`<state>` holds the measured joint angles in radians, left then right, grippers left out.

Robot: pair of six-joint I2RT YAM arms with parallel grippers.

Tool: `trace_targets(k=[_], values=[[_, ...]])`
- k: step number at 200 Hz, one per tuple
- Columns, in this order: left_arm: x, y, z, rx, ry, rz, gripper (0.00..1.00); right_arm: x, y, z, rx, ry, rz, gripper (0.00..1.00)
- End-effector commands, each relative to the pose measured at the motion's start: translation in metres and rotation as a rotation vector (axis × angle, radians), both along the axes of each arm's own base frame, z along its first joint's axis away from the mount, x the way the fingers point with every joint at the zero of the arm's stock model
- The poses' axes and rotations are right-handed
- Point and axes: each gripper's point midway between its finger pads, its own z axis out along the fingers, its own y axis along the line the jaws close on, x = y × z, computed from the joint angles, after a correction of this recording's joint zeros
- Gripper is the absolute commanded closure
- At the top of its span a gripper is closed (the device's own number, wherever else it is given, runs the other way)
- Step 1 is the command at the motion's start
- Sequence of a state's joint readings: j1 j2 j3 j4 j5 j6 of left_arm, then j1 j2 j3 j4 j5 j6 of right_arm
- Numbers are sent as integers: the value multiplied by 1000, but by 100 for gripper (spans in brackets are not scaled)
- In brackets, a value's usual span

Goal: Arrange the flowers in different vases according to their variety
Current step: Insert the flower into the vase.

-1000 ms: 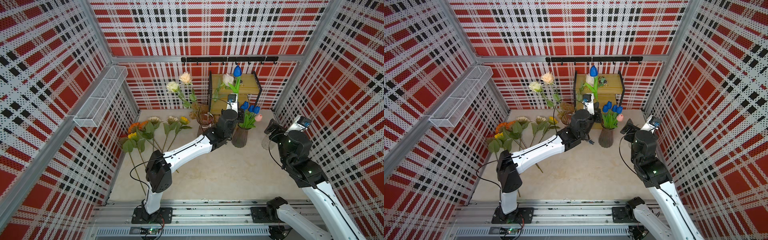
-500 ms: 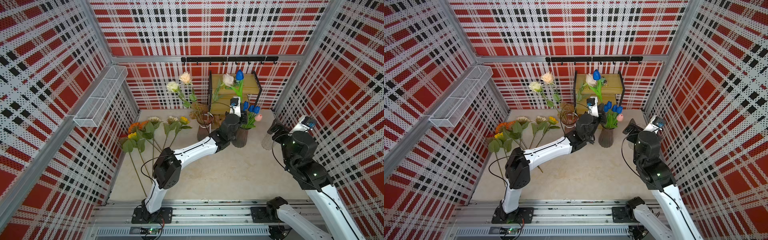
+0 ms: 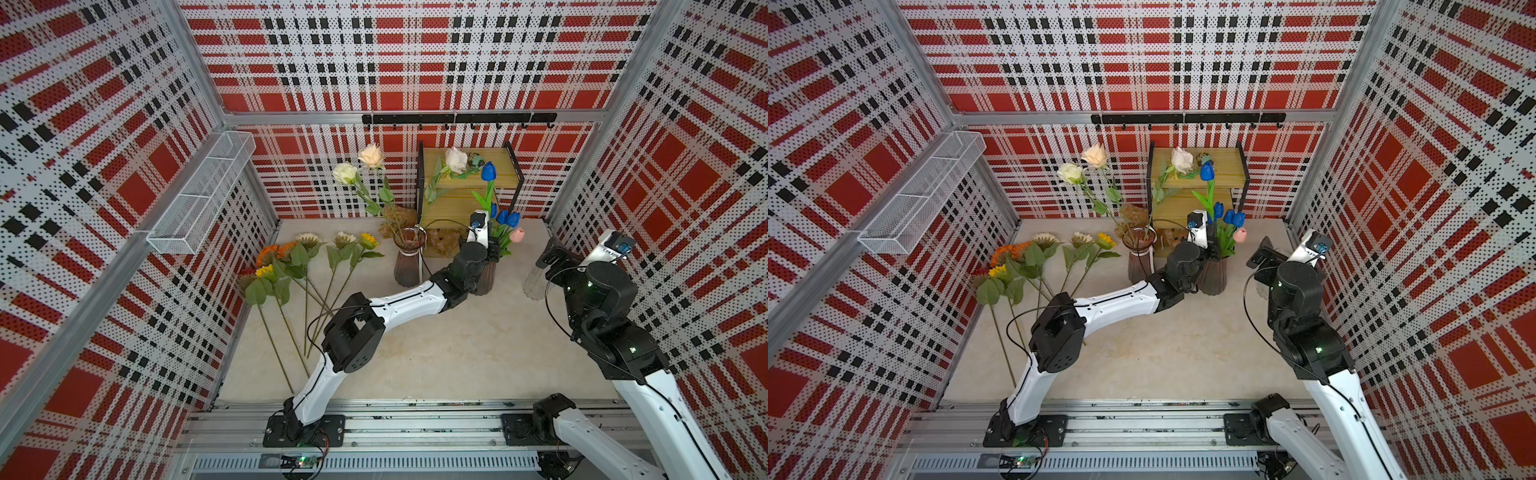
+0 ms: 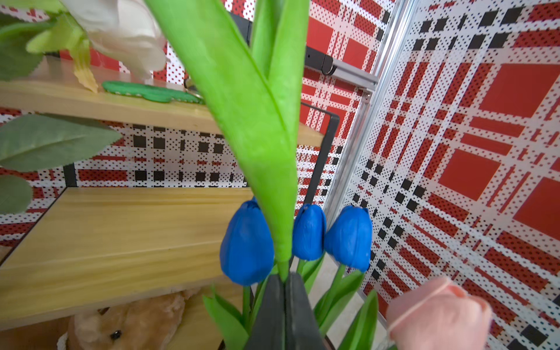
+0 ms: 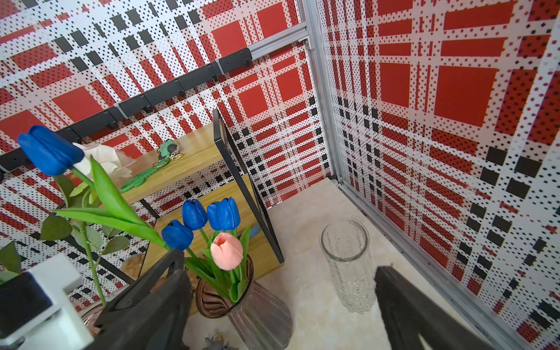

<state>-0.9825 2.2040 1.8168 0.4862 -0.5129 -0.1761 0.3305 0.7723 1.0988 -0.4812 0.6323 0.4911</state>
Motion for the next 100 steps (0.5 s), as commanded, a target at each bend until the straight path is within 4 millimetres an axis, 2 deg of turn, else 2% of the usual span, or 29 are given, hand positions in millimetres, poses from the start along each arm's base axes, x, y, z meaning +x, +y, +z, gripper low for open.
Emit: trace_targets(k=[1, 13, 16, 22, 31, 58, 80, 100], values=[[4, -3, -3, -18, 5, -3, 66, -5, -5, 10, 2, -16, -13, 0], [4, -2, -3, -10, 19, -4, 48, -4, -3, 9, 3, -15, -7, 0], [3, -2, 0, -10, 16, -5, 40, -4, -3, 10, 3, -16, -7, 0], [1, 0, 3, -6, 11, -2, 31, -3, -3, 11, 3, -16, -5, 0], [-3, 2, 9, -2, 1, 5, 22, -2, -3, 11, 3, -15, -3, 0], [-16, 12, 38, 0, -39, 17, 18, 1, 2, 11, -1, -15, 18, 0], [-30, 26, 70, -6, -80, 29, 16, 7, 9, 6, -9, 2, 56, 0], [-47, 49, 99, -6, -104, 70, 12, 14, 18, -2, -5, 21, 93, 0]])
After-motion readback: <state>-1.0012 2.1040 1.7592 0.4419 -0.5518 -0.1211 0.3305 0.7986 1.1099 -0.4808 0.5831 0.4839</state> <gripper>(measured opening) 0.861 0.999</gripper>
